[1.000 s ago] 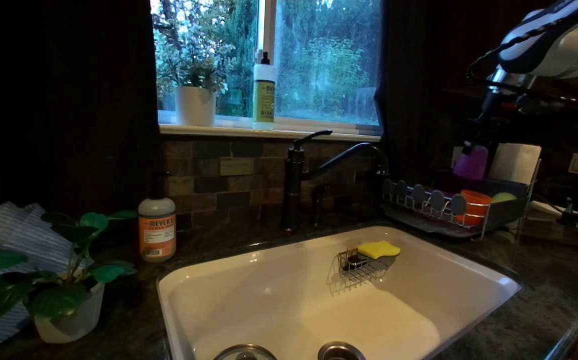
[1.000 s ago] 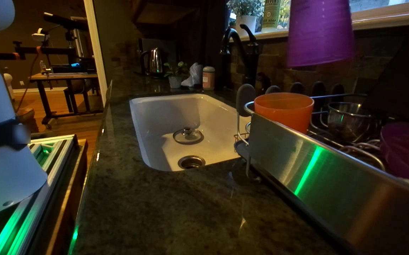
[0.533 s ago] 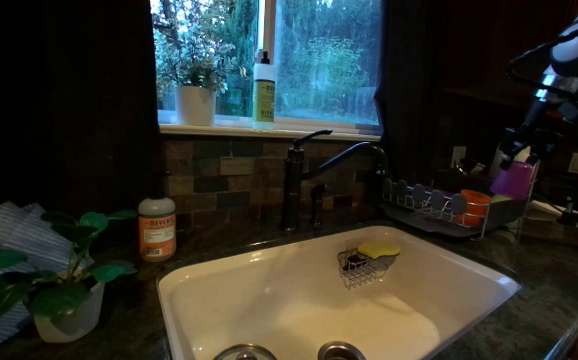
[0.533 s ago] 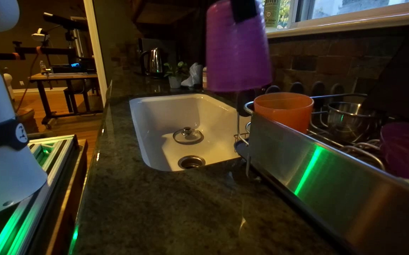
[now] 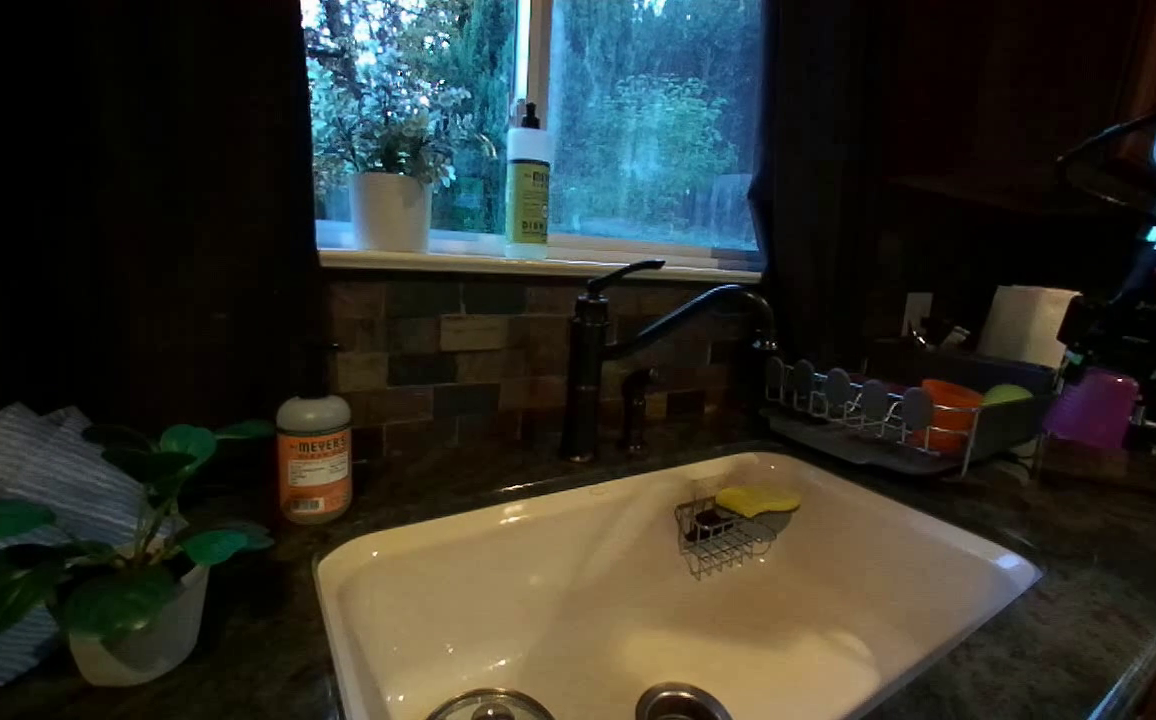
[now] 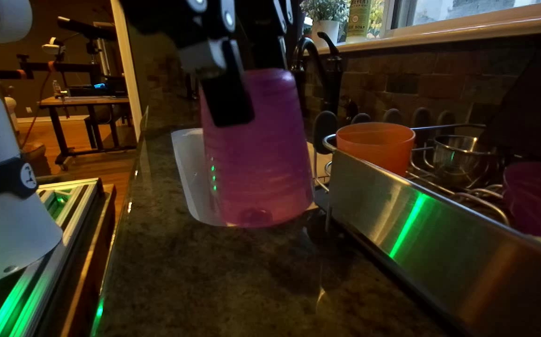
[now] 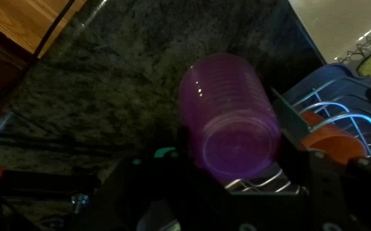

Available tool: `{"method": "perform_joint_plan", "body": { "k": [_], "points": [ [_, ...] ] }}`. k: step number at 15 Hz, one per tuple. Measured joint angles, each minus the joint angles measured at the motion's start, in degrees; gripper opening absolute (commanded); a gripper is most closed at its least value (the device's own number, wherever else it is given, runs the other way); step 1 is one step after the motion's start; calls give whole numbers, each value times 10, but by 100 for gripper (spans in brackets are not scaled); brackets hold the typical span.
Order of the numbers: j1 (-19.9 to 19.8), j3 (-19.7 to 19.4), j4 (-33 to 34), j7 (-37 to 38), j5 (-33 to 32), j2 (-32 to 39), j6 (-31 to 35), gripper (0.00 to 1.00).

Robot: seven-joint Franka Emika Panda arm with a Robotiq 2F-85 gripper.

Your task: Remove the purple cup from the dish rack and put it on the counter.

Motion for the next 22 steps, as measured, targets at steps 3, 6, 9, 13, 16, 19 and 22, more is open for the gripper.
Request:
{"method": "perform_joint_plan", "body": {
  "k": [3, 6, 9, 13, 16, 19, 22],
  "points": [
    [-7, -19, 0, 1, 5, 45, 9, 42],
    [-7, -29, 0, 2, 14, 96, 27, 42],
    [-12, -31, 0, 20, 11, 143, 64, 42],
    [-41, -16, 1, 79, -37, 185, 103, 92],
    [-57, 2, 4, 124, -69, 194, 110, 100],
    [-58, 14, 9, 134, -72, 185, 110, 100],
    [-57, 27, 14, 124, -71, 134, 89, 100]
  ]
}}
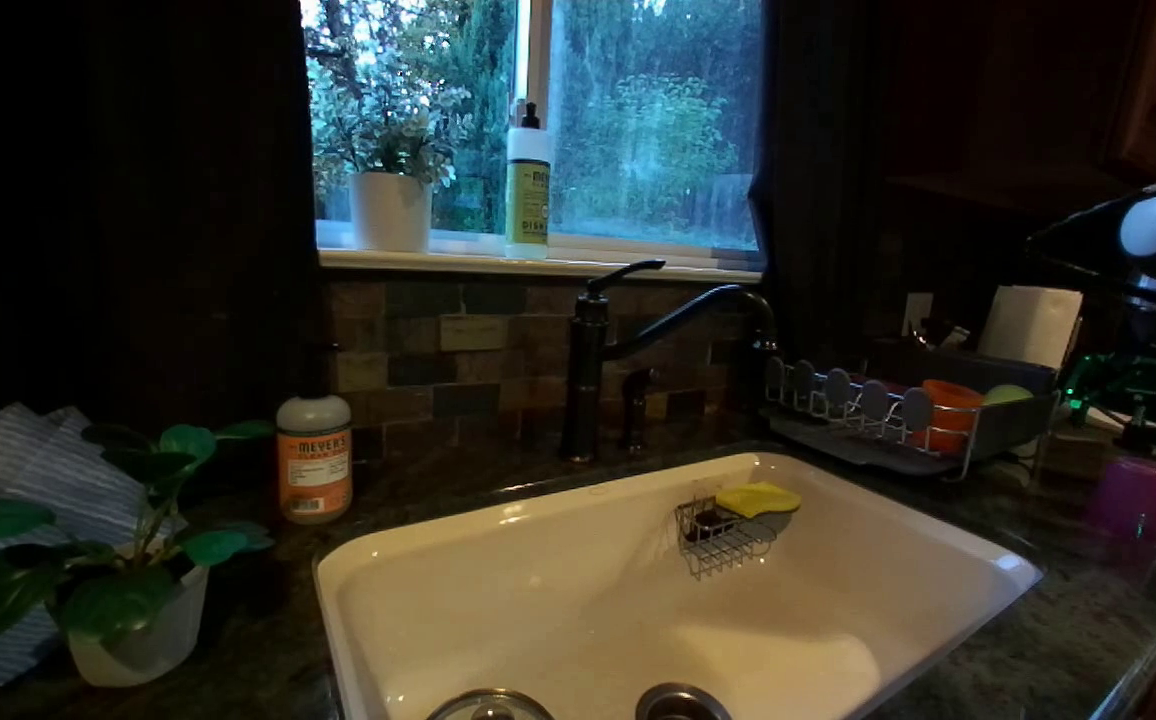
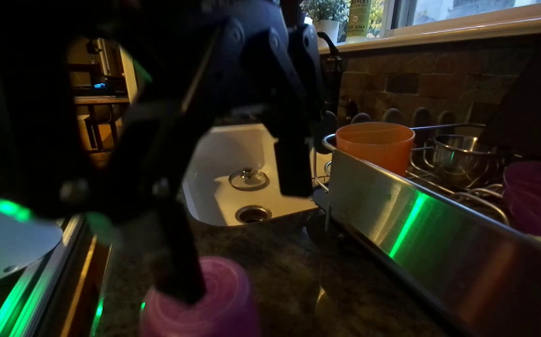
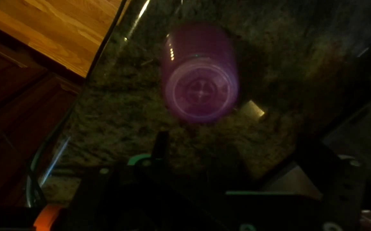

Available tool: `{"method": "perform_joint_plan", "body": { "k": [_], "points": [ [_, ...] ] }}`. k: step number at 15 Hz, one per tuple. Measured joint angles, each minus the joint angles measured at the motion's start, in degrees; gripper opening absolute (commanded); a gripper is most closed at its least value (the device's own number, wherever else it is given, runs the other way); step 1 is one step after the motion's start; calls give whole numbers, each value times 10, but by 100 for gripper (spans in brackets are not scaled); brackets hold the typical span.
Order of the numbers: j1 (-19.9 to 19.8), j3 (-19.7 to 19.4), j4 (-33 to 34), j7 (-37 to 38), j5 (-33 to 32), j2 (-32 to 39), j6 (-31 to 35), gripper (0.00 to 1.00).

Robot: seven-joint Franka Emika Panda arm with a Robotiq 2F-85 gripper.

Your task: Remove the purple cup from the dish rack and put it on the counter.

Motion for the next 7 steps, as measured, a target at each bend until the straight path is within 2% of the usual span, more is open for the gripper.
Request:
{"method": "perform_joint_plan", "body": {
  "k": [4, 7],
  "points": [
    [37, 2, 2, -104, 30, -123, -100, 100],
    [60, 2, 2, -125, 38, -168, -128, 100]
  ]
}}
